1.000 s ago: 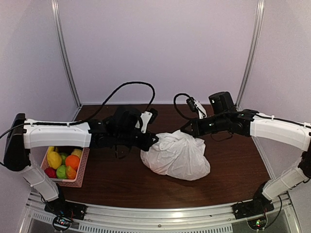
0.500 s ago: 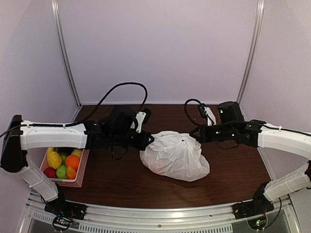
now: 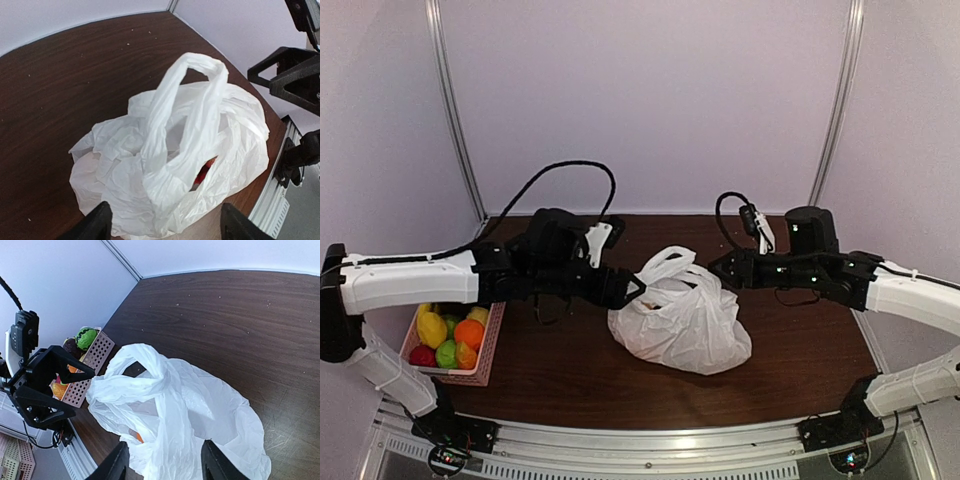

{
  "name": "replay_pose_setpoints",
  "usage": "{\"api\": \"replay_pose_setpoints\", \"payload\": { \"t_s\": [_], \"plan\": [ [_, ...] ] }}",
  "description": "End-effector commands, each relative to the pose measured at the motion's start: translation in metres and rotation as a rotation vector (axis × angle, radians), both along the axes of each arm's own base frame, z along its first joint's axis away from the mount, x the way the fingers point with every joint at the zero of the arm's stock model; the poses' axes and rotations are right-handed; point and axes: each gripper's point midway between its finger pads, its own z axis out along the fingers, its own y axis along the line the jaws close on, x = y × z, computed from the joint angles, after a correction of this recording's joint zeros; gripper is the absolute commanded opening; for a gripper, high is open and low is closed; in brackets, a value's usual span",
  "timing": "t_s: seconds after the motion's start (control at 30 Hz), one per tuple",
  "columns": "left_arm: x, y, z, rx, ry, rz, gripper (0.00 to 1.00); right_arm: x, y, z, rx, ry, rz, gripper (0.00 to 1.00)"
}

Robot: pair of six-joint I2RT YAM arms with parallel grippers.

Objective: Untie the knot of the plastic bag and take out the fruit
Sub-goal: Untie the bag handles from the takeout bag, then adjust the bag handles for the takeout bag.

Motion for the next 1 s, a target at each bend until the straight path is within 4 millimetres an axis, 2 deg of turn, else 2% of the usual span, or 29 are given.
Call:
{"api": "replay_pose_setpoints", "payload": {
  "t_s": [0.0, 0.13, 0.23, 0.43, 0.6, 0.8, 0.97],
  "plan": [
    [-0.006, -0.001, 0.055, -0.047, -0.113, -0.086, 0.85, 0.002, -0.008, 0.024, 0.033, -0.042, -0.042, 0.57],
    [-0.019, -0.014, 0.078, -0.071, -0.129, -0.209, 0.93, 0.005, -0.012, 0.027, 0.019, -0.047, -0.07, 0.64],
    [-0.025, -0.023, 0.084, -0.083, -0.139, -0.274, 0.97, 0.008, -0.014, 0.026, 0.041, -0.047, -0.097, 0.68],
    [-0.005, -0.034, 0.078, -0.025, -0.175, -0.233, 0.98, 0.009, -0.01, 0.022, 0.057, -0.02, -0.095, 0.77],
    [0.012, -0.048, 0.057, 0.063, -0.191, -0.182, 0.98, 0.011, -0.011, 0.019, 0.025, -0.016, -0.099, 0.87],
    [0.023, -0.065, 0.044, 0.147, -0.222, -0.192, 0.98, 0.011, -0.015, 0.023, 0.022, -0.035, -0.11, 0.9],
    [0.034, -0.068, 0.04, 0.176, -0.243, -0.156, 0.98, 0.008, -0.016, 0.018, 0.024, -0.025, -0.106, 0.91]
  ]
}}
